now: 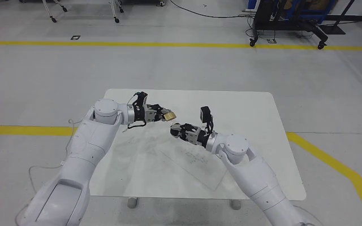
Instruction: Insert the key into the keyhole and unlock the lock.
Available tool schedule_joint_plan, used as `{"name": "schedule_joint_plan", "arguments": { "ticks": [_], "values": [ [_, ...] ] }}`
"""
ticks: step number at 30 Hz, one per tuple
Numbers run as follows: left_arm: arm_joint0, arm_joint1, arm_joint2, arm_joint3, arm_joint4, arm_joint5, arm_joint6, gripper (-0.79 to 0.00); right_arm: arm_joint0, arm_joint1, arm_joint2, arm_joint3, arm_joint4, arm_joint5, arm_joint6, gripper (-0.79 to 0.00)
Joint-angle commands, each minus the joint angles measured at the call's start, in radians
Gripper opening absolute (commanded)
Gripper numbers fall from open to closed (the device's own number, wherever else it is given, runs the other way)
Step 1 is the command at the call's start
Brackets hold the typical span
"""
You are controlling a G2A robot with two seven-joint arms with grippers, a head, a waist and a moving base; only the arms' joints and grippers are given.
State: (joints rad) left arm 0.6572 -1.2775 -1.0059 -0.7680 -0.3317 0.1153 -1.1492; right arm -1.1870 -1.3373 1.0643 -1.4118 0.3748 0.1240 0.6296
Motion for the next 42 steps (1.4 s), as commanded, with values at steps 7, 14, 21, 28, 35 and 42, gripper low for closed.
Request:
{"name": "schedule_joint_plan", "arguments": {
  "ticks": [7,14,21,28,35,42],
  "values": [
    [-0.001,0.000,0.005,-0.001,0.003,-0.002,-0.007,-0.785,0.010,0.000,0.002,0.002,0.008,0.010,-0.005,-0.785],
    [-0.003,-0.001,0.008,0.002,0.002,-0.002,-0.010,-0.785,0.018,-0.001,0.003,0.014,0.022,0.016,-0.010,-0.785],
    [-0.003,-0.001,0.009,0.004,0.001,-0.004,-0.005,-0.785,0.013,-0.003,0.008,0.016,0.044,0.004,-0.053,-0.785],
    [-0.002,-0.002,0.008,0.005,-0.008,-0.004,-0.004,-0.785,0.007,-0.004,0.009,0.002,0.037,0.014,-0.093,-0.785],
    [-0.004,-0.002,0.007,0.008,-0.015,-0.003,-0.007,-0.785,0.007,-0.006,0.000,0.001,0.008,0.018,-0.140,-0.785],
    [-0.005,-0.003,0.012,0.006,-0.013,-0.002,0.000,-0.785,0.007,-0.011,-0.005,0.004,0.011,0.009,-0.184,-0.785]
  ]
}}
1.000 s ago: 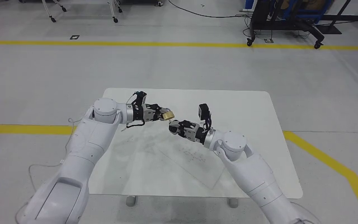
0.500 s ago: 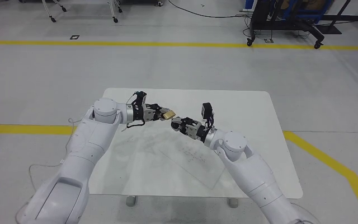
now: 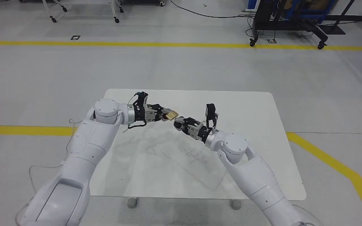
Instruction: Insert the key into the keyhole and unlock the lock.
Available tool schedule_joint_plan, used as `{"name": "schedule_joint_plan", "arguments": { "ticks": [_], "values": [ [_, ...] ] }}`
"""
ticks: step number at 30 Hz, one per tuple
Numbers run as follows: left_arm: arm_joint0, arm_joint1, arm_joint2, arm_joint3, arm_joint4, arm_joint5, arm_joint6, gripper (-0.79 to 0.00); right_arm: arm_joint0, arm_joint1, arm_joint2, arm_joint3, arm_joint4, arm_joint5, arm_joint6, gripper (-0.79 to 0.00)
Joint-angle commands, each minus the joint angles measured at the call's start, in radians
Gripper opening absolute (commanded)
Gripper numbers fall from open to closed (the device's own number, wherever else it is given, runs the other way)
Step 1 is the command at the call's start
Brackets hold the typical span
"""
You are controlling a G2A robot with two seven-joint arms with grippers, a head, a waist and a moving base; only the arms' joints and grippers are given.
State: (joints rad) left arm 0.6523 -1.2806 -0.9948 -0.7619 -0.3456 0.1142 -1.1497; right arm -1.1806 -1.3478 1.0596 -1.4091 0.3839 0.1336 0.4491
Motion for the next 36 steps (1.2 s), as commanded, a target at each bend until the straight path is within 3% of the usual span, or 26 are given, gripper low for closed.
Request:
{"name": "schedule_joint_plan", "arguments": {
  "ticks": [1,19,20,22,33,35,36],
  "values": [
    [0.000,0.000,0.001,-0.001,0.001,-0.001,0.001,-0.785,0.002,-0.001,-0.001,0.002,0.002,-0.001,-0.008,-0.785],
    [0.001,0.000,-0.001,-0.001,-0.001,-0.004,0.012,-0.785,0.013,-0.011,-0.003,0.022,0.031,-0.009,-0.031,-0.785],
    [0.001,0.000,-0.001,-0.002,0.000,-0.003,0.013,-0.785,0.012,-0.011,-0.002,0.022,0.031,-0.010,-0.029,-0.705],
    [0.002,0.001,-0.002,-0.002,-0.002,-0.002,0.015,-0.785,0.010,-0.012,-0.001,0.021,0.038,-0.008,-0.021,-0.622],
    [0.003,0.001,-0.003,-0.003,-0.003,0.004,0.025,-0.785,-0.002,-0.009,0.006,0.008,0.041,-0.004,0.011,-0.625],
    [0.003,0.001,-0.004,-0.004,-0.001,0.001,0.035,-0.785,-0.005,-0.009,0.009,0.005,0.042,-0.005,0.013,-0.588],
    [0.004,0.002,-0.006,-0.006,0.001,-0.008,0.048,-0.785,-0.008,-0.009,0.011,0.002,0.043,-0.007,0.012,-0.517]
  ]
}}
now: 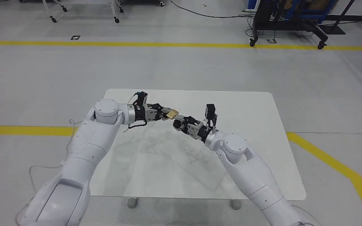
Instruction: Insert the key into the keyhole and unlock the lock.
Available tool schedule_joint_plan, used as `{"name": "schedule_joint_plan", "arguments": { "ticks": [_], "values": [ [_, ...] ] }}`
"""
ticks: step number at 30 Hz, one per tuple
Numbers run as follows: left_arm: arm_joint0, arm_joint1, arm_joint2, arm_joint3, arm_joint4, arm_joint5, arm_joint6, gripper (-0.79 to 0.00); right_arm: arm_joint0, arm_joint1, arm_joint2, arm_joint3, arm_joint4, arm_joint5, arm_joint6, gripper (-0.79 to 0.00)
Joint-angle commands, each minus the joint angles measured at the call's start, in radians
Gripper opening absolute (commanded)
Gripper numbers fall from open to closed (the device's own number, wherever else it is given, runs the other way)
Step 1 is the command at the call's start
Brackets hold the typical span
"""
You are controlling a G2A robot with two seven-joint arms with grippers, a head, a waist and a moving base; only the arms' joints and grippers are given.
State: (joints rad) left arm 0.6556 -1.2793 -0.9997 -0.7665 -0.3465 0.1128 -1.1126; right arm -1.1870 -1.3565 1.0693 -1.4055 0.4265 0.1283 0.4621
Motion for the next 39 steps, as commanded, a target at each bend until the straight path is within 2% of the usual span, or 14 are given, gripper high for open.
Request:
{"name": "schedule_joint_plan", "arguments": {
  "ticks": [1,2,3,8,16,19,21,22,23,24,26,28,31,39],
  "values": [
    [0.003,0.000,-0.004,-0.004,-0.001,-0.013,0.017,-0.785,-0.005,0.000,0.005,-0.004,0.003,-0.006,-0.002,-0.428],
    [0.005,0.001,-0.007,-0.007,-0.004,-0.020,0.024,-0.785,-0.009,0.001,0.010,-0.006,0.009,-0.014,-0.002,-0.243],
    [0.007,0.002,-0.011,-0.009,-0.002,-0.029,0.039,-0.785,-0.016,0.002,0.017,-0.008,0.017,-0.027,-0.003,0.000],
    [0.035,0.006,-0.043,-0.049,-0.034,-0.108,0.093,-0.785,-0.053,0.004,0.058,-0.014,0.115,-0.117,0.060,0.000],
    [0.138,0.019,-0.102,-0.179,-0.064,-0.300,0.187,-0.785,-0.053,0.004,0.058,-0.014,0.115,-0.117,0.060,0.000],
    [0.176,0.022,-0.115,-0.227,-0.066,-0.346,0.211,-0.785,-0.055,0.004,0.056,-0.016,0.115,-0.116,0.062,0.000],
    [0.195,0.024,-0.122,-0.250,-0.061,-0.363,0.228,-0.785,-0.056,0.002,0.065,-0.011,0.176,-0.126,0.094,0.000],
    [0.203,0.025,-0.124,-0.260,-0.059,-0.365,0.234,-0.785,-0.053,0.001,0.069,-0.002,0.206,-0.132,0.112,-0.179],
    [0.208,0.026,-0.125,-0.267,-0.058,-0.359,0.236,-0.785,-0.048,0.001,0.073,0.008,0.224,-0.137,0.128,-0.274],
    [0.210,0.026,-0.126,-0.270,-0.055,-0.348,0.242,-0.785,-0.045,0.000,0.076,0.014,0.238,-0.150,0.126,-0.283],
    [0.212,0.026,-0.128,-0.279,-0.057,-0.336,0.247,-0.785,-0.040,-0.004,0.062,0.018,0.247,-0.171,0.140,-0.400],
    [0.214,0.027,-0.130,-0.285,-0.057,-0.333,0.250,-0.785,-0.034,-0.010,0.044,0.027,0.254,-0.186,0.138,-0.425],
    [0.214,0.025,-0.128,-0.288,-0.075,-0.324,0.235,-0.785,-0.013,-0.020,0.014,0.064,0.268,-0.207,0.133,-0.502],
    [0.199,0.017,-0.113,-0.264,-0.125,-0.302,0.190,-0.785,0.039,-0.044,-0.039,0.166,0.289,-0.262,0.119,-0.542]
  ]
}}
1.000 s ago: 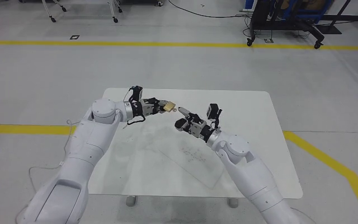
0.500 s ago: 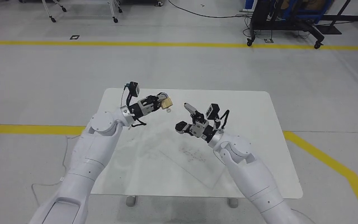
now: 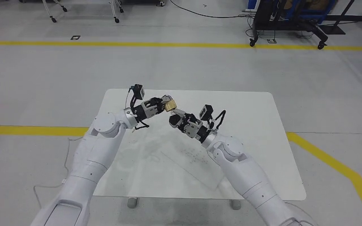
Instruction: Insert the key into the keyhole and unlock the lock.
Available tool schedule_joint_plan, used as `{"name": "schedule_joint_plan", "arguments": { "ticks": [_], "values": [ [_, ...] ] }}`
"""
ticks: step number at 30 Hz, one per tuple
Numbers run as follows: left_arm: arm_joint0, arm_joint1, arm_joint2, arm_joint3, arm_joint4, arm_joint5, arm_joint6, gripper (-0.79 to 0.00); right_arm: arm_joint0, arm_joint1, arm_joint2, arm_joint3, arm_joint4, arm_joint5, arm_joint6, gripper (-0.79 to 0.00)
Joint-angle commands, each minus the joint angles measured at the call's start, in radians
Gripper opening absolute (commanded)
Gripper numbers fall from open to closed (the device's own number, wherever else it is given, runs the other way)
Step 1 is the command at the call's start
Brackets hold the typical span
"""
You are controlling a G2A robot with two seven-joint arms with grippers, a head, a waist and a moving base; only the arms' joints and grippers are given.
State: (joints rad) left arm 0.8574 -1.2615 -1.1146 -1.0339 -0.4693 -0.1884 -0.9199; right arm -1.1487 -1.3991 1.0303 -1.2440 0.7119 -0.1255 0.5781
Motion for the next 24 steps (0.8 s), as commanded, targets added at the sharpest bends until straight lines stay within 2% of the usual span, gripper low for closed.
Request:
{"name": "schedule_joint_plan", "arguments": {
  "ticks": [1,6,9,10,12,19,24],
  "values": [
    [-0.003,-0.002,0.003,0.005,-0.006,-0.002,-0.006,-0.785,0.000,-0.002,0.000,0.006,0.005,-0.013,0.005,-0.545],
    [-0.011,-0.005,0.007,0.017,-0.012,-0.007,-0.015,-0.785,-0.004,-0.004,0.002,0.005,0.011,-0.024,0.019,-0.573],
    [-0.012,-0.006,0.009,0.020,-0.012,-0.013,-0.015,-0.785,-0.004,-0.005,0.002,0.002,0.017,-0.020,0.025,-0.628],
    [-0.012,-0.006,0.009,0.020,-0.011,-0.014,-0.015,-0.785,-0.003,-0.006,0.002,0.002,0.023,-0.020,0.027,-0.656],
    [-0.011,-0.006,0.009,0.020,-0.011,-0.017,-0.016,-0.785,-0.003,-0.009,0.000,0.004,0.041,-0.020,0.035,-0.785],
    [-0.009,-0.007,0.008,0.018,-0.007,-0.020,-0.014,-0.785,0.008,-0.019,0.000,0.028,0.126,-0.004,0.074,-0.785],
    [0.000,-0.007,0.002,0.010,-0.011,-0.047,-0.005,-0.785,0.019,-0.026,0.018,0.062,0.257,0.048,0.152,-0.785]
  ]
}}
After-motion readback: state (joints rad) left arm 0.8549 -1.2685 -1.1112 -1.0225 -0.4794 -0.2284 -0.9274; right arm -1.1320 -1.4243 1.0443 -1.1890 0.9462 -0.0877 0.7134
